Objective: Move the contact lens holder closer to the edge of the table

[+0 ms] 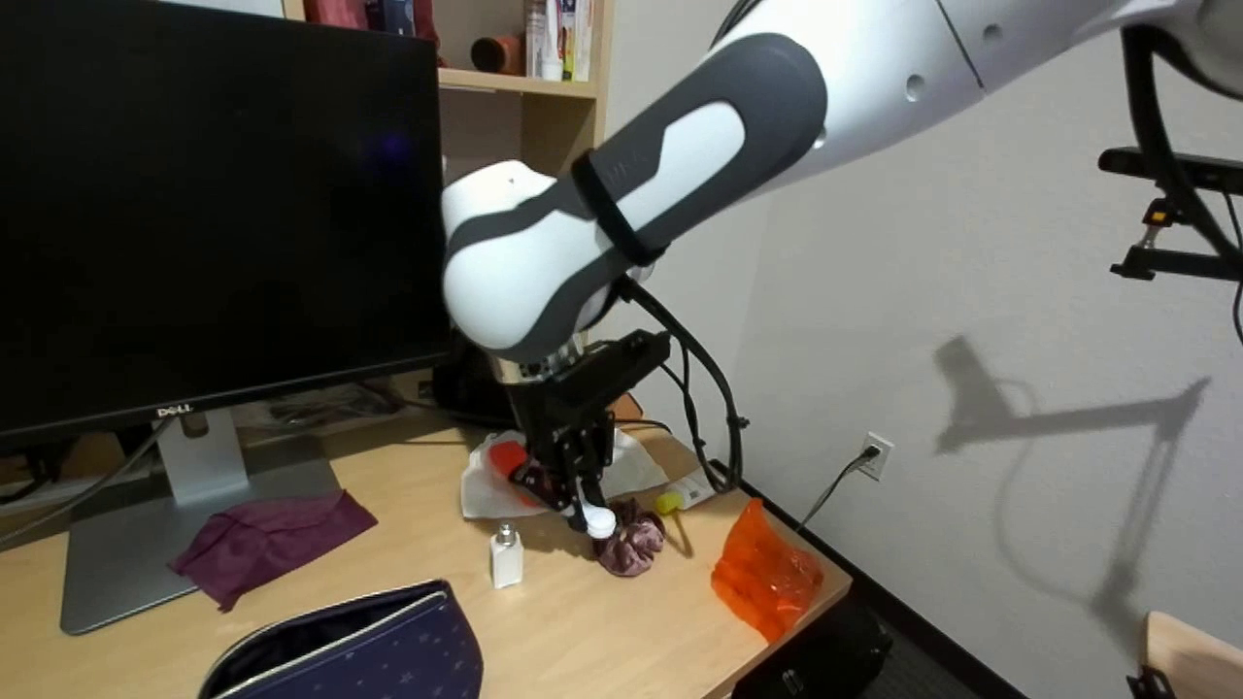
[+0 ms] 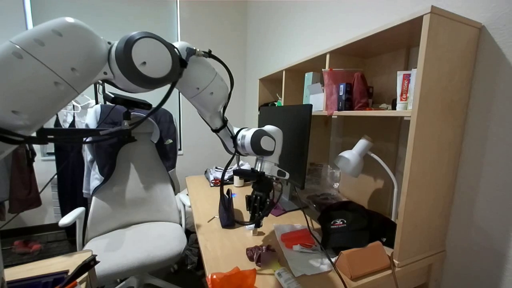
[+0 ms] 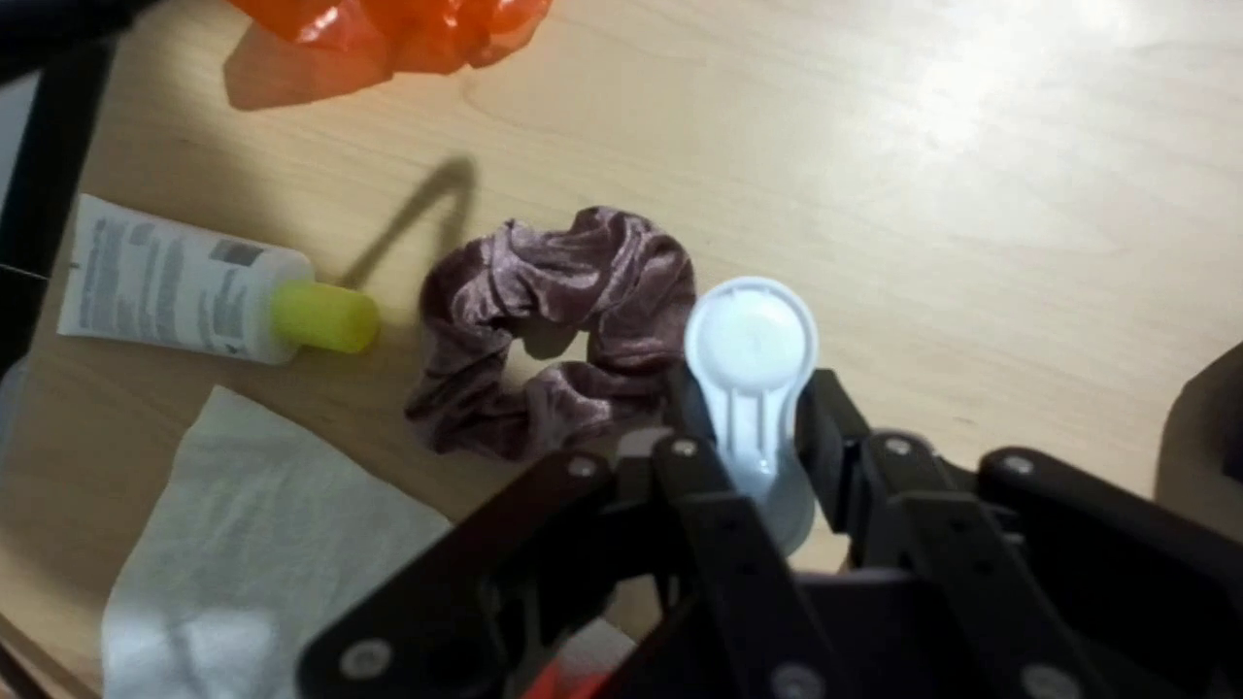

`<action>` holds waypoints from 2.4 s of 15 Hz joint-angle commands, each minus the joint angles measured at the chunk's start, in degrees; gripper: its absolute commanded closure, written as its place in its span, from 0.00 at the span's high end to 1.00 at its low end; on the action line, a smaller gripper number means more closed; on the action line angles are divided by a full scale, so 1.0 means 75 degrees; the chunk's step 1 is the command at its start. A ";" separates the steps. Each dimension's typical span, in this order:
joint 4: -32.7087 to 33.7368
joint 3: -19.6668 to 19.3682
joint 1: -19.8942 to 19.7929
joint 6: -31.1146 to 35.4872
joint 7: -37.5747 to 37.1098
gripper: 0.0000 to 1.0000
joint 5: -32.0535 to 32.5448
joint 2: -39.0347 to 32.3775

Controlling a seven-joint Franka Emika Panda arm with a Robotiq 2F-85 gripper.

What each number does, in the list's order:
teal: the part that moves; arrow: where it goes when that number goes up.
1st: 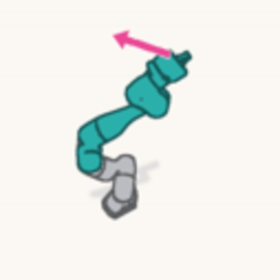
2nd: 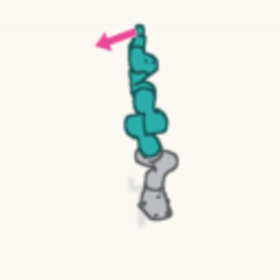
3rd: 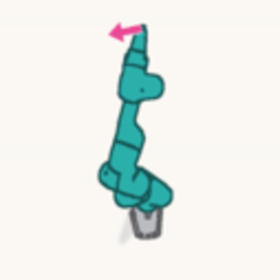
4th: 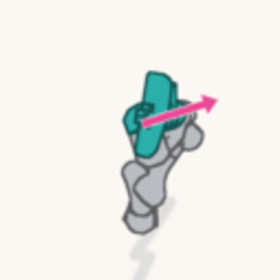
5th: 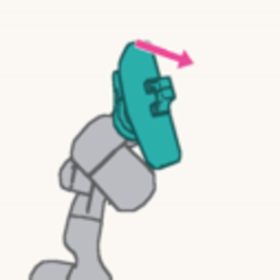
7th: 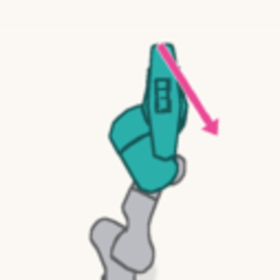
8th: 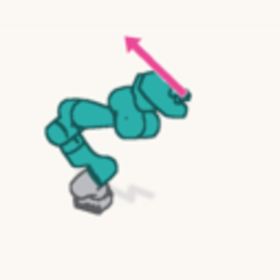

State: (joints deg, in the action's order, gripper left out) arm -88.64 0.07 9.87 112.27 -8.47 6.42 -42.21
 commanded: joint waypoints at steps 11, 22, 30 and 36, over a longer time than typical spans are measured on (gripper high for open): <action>-0.3680 -0.0216 0.0143 0.4885 -0.1480 0.28 -0.0472 0.1296; -0.2303 -0.0136 0.0481 0.2849 -0.1576 0.13 -0.0336 0.0395; -0.2670 -0.0159 0.0480 0.3344 -0.1667 0.66 -0.0427 0.0413; -0.3063 -0.0348 0.0672 0.3584 -0.2020 0.99 -0.0280 0.0930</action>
State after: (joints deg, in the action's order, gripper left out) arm -107.74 -1.75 13.83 136.76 -21.47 3.44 -38.91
